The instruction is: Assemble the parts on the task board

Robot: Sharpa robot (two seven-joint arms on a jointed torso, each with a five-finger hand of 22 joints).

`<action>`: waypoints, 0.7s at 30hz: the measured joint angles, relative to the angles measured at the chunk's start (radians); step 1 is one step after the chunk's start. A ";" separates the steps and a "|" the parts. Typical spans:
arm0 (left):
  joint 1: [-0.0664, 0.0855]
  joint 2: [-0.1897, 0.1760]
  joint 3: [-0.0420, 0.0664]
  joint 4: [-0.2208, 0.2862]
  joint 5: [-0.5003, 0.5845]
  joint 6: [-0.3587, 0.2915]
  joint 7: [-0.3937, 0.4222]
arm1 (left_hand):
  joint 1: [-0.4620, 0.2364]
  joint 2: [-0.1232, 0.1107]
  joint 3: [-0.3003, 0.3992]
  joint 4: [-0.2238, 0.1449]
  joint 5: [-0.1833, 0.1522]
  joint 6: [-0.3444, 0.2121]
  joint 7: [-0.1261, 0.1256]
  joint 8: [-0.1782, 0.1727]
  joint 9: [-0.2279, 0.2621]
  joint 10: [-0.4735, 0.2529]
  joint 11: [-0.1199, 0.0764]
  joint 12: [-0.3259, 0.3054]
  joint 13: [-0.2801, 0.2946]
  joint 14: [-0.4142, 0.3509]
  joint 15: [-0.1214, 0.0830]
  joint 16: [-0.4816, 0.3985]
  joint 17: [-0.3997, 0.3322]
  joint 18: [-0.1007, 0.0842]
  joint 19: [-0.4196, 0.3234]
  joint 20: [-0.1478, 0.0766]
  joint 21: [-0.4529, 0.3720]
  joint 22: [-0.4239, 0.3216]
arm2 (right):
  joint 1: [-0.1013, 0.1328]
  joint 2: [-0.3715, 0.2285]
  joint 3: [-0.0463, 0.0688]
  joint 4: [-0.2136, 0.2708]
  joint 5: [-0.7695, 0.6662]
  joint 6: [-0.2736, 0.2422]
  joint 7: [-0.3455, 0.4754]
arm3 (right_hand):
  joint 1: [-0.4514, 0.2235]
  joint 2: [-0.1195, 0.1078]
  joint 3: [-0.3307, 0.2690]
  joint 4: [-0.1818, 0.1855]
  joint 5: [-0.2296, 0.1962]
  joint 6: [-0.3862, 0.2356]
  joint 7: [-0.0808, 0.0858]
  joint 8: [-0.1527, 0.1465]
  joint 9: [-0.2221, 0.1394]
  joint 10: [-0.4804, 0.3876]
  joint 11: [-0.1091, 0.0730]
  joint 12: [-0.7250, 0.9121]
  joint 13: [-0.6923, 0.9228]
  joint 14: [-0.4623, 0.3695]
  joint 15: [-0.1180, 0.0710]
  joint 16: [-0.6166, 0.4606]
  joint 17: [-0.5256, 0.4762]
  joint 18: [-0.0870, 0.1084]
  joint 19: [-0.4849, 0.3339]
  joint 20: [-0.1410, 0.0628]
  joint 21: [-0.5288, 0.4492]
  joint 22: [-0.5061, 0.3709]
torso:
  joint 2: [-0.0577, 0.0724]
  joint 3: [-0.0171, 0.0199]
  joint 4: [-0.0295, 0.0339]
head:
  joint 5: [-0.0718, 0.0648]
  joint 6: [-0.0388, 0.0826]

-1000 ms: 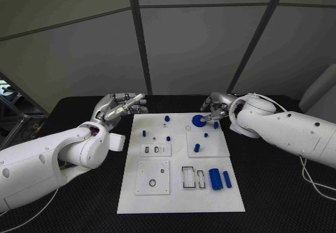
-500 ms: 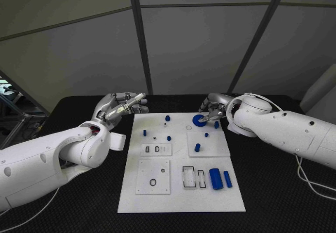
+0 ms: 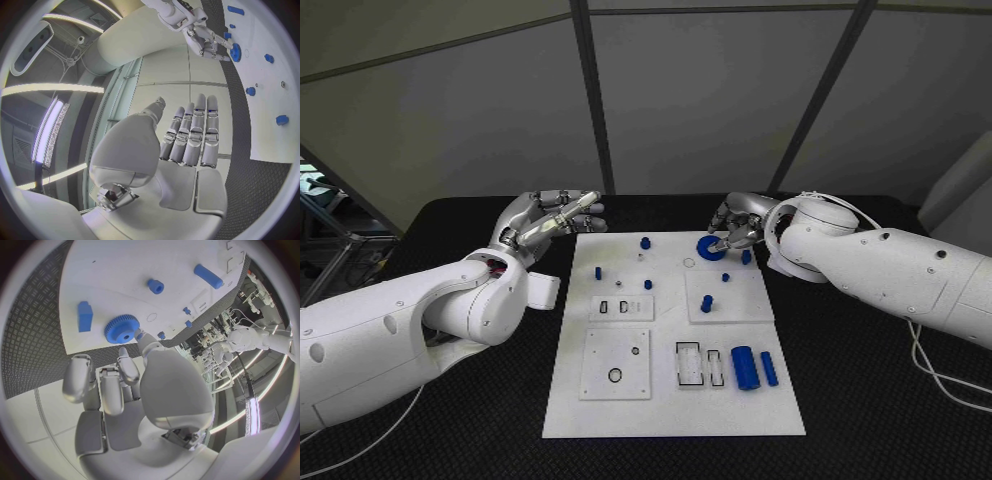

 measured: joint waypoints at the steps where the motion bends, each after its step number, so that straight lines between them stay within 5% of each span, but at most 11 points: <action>1: 0.000 0.000 0.000 0.000 0.000 0.000 0.000 | 0.000 0.000 0.000 0.000 0.000 0.000 0.000 0.000 0.000 0.000 0.000 0.000 0.000 0.000 0.000 0.000 0.000 0.000 0.000 0.000 0.000 0.000 | 0.000 0.000 0.000 0.000 -0.002 0.000 0.000 | 0.003 -0.003 0.000 0.000 0.000 0.000 0.000 0.000 0.000 0.000 0.000 0.000 0.000 0.000 0.000 0.000 0.000 0.000 0.000 0.000 0.000 0.001 | 0.000 0.0001 0.0000 | 0.000 0.000; 21: 0.000 0.003 0.000 -0.004 0.000 0.000 0.000 | 0.000 0.000 0.000 0.000 0.000 0.000 0.000 0.000 0.000 0.000 0.000 0.000 0.000 0.000 0.000 0.000 0.001 0.000 0.000 0.000 0.000 0.000 | -0.002 0.011 -0.001 -0.020 -0.035 0.022 -0.001 | 0.007 0.001 0.000 0.000 0.008 0.003 0.003 0.000 0.000 0.000 0.000 0.000 0.002 0.000 0.000 0.004 0.000 0.000 0.000 0.000 0.004 0.006 | 0.000 0.0002 -0.0001 | -0.001 -0.005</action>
